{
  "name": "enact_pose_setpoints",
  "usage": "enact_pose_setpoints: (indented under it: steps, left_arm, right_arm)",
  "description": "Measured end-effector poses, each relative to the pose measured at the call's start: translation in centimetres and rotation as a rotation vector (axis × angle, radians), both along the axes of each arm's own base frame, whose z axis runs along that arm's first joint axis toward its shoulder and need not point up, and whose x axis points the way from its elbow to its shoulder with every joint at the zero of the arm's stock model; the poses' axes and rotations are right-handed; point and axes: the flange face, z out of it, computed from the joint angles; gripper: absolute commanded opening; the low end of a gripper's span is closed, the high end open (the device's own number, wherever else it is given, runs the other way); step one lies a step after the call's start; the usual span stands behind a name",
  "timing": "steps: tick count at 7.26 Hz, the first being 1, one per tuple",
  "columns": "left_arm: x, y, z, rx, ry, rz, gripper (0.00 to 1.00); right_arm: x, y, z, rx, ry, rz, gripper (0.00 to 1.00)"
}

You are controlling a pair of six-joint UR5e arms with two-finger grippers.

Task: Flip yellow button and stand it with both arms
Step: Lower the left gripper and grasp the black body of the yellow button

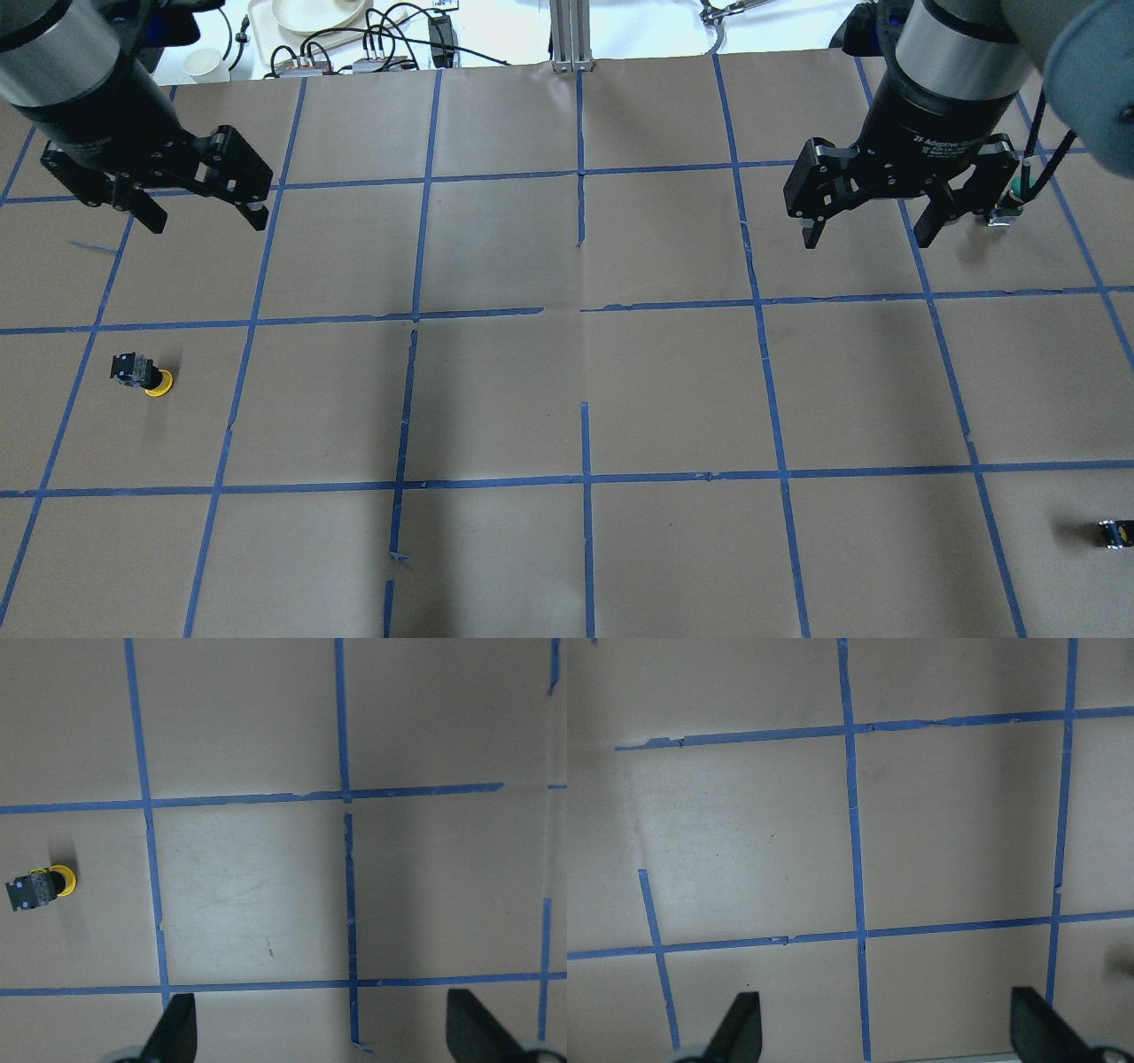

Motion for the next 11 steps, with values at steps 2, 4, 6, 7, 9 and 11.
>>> enact_pose_setpoints:
  steps: [2, 4, 6, 7, 9, 11]
  left_arm:
    - [9.3, -0.3, -5.5, 0.022, 0.015, 0.015, 1.00]
    - [17.6, 1.0, -12.9, 0.027, 0.032, 0.026, 1.00]
    - [24.0, 1.3, -19.1, -0.010, 0.020, 0.054, 1.00]
    - [26.0, 1.6, -22.0, 0.006, 0.034, 0.077, 1.00]
    - [27.4, 1.8, -25.4, 0.039, 0.059, 0.096, 0.99]
    - [27.4, 1.9, -27.2, 0.054, 0.071, 0.097, 0.93]
  right_arm:
    - [0.0, 0.0, 0.1, -0.002, 0.000, -0.002, 1.00]
    - [0.0, 0.0, 0.0, 0.001, 0.000, 0.000, 1.00]
    - [-0.1, 0.0, -0.2, 0.010, 0.009, -0.004, 1.00]
    - [-0.2, 0.0, -0.3, 0.013, 0.012, -0.010, 1.00]
    - [-0.2, 0.0, -0.3, 0.014, 0.013, -0.014, 1.00]
    - [-0.3, 0.0, -0.2, 0.010, 0.014, -0.018, 1.00]
